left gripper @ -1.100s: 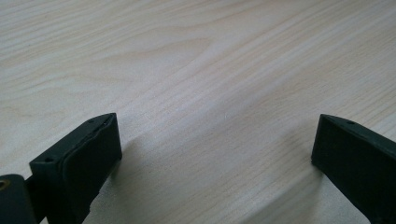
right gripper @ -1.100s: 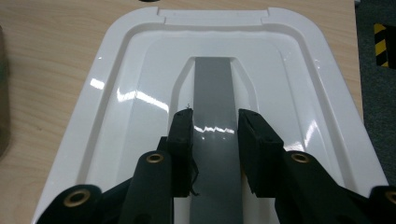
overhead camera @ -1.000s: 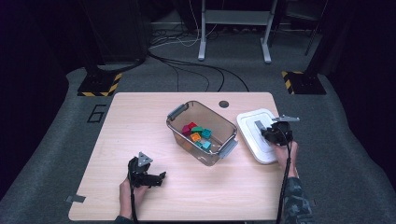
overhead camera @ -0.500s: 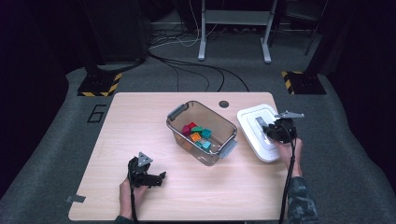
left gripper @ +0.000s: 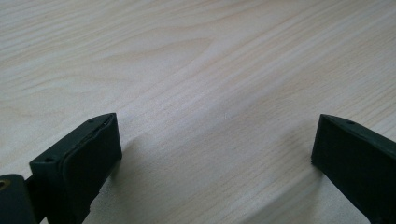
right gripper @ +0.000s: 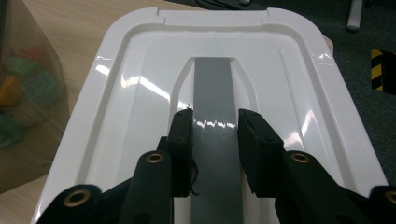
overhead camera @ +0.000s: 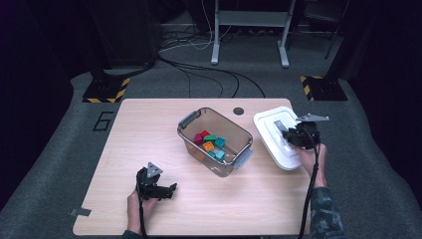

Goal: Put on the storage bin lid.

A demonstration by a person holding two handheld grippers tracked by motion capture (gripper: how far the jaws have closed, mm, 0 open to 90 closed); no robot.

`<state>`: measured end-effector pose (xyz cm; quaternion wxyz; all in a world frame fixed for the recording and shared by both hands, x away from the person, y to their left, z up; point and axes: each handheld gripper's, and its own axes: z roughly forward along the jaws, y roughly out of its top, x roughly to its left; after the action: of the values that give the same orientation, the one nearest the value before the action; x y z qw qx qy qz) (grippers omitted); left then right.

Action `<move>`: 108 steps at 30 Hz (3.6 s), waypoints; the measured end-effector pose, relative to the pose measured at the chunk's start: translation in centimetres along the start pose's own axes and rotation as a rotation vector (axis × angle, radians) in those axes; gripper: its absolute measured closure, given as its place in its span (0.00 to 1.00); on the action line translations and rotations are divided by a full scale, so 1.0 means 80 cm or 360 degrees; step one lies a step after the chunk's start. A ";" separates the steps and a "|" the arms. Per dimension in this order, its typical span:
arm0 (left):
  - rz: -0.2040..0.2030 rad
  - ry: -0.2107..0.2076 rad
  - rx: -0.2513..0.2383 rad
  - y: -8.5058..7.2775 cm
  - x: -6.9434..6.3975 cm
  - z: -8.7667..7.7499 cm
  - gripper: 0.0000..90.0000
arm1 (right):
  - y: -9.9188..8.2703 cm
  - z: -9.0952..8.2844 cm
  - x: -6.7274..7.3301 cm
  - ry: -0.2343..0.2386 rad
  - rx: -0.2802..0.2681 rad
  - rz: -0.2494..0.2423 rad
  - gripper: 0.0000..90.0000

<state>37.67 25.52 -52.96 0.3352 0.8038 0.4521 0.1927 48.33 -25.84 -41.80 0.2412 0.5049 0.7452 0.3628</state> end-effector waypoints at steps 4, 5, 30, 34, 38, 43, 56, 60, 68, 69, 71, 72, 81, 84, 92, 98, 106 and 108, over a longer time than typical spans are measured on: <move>0.0000 0.0000 0.0000 0.000 0.000 0.000 0.01 | 0.005 -0.006 0.000 -0.0004 -0.0005 -0.0010 0.74; -0.0010 0.0001 -0.0006 0.000 -0.001 0.000 0.01 | 0.006 -0.008 0.000 -0.0004 -0.0005 -0.0008 0.74; -0.0014 0.0001 -0.0009 0.000 -0.001 0.000 0.01 | 0.055 -0.045 0.020 0.0014 -0.0064 -0.0096 0.74; -0.0015 0.0002 -0.0011 0.000 -0.001 0.001 0.01 | 0.063 -0.047 0.028 0.0029 -0.0069 -0.0119 0.74; -0.0010 0.0001 -0.0006 0.000 -0.001 0.000 0.01 | 0.071 -0.048 0.038 0.0046 -0.0076 -0.0136 0.74; -0.0010 0.0004 -0.0007 0.000 -0.001 0.000 0.01 | 0.080 -0.049 0.050 0.0069 -0.0074 -0.0156 0.74; 0.0011 -0.0004 0.0010 0.000 0.001 0.000 0.01 | 0.102 -0.048 0.082 0.0135 -0.0077 -0.0211 0.74; 0.0012 -0.0004 0.0010 0.000 0.001 -0.001 0.01 | 0.108 -0.046 0.093 0.0151 -0.0081 -0.0231 0.74; 0.0002 0.0001 -0.0005 0.000 0.000 0.000 0.01 | 0.115 -0.042 0.110 0.0188 -0.0082 -0.0251 0.74; -0.0002 -0.0004 -0.0001 0.000 0.000 0.000 0.01 | 0.116 -0.040 0.115 0.0195 -0.0078 -0.0253 0.74; 0.0002 -0.0004 0.0002 0.000 0.000 0.000 0.02 | 0.117 -0.037 0.120 0.0205 -0.0077 -0.0256 0.74; -0.0015 -0.0003 -0.0010 0.000 -0.001 0.000 0.02 | 0.118 -0.036 0.122 0.0210 -0.0075 -0.0255 0.74; -0.0005 -0.0003 -0.0007 0.000 0.000 0.000 0.02 | 0.122 -0.023 0.147 0.0268 -0.0070 -0.0290 0.74; -0.0010 -0.0004 -0.0008 0.000 -0.001 0.000 0.02 | 0.122 -0.018 0.156 0.0288 -0.0063 -0.0294 0.74; -0.0013 -0.0003 -0.0010 0.000 -0.001 0.000 0.02 | 0.123 -0.004 0.176 0.0330 -0.0037 -0.0322 0.74; -0.0001 -0.0004 -0.0002 0.000 0.000 0.000 0.02 | 0.122 0.007 0.189 0.0362 -0.0014 -0.0328 0.74; -0.0005 -0.0004 -0.0004 0.000 0.000 0.000 0.02 | 0.119 0.023 0.207 0.0412 0.0007 -0.0349 0.74; -0.0006 -0.0005 -0.0005 0.000 0.000 0.000 0.02 | 0.119 0.027 0.212 0.0425 0.0017 -0.0353 0.74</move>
<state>37.66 25.49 -52.98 0.3375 0.8027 0.4527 0.1917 49.07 -7.32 -35.56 0.1759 0.3682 0.8237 0.3938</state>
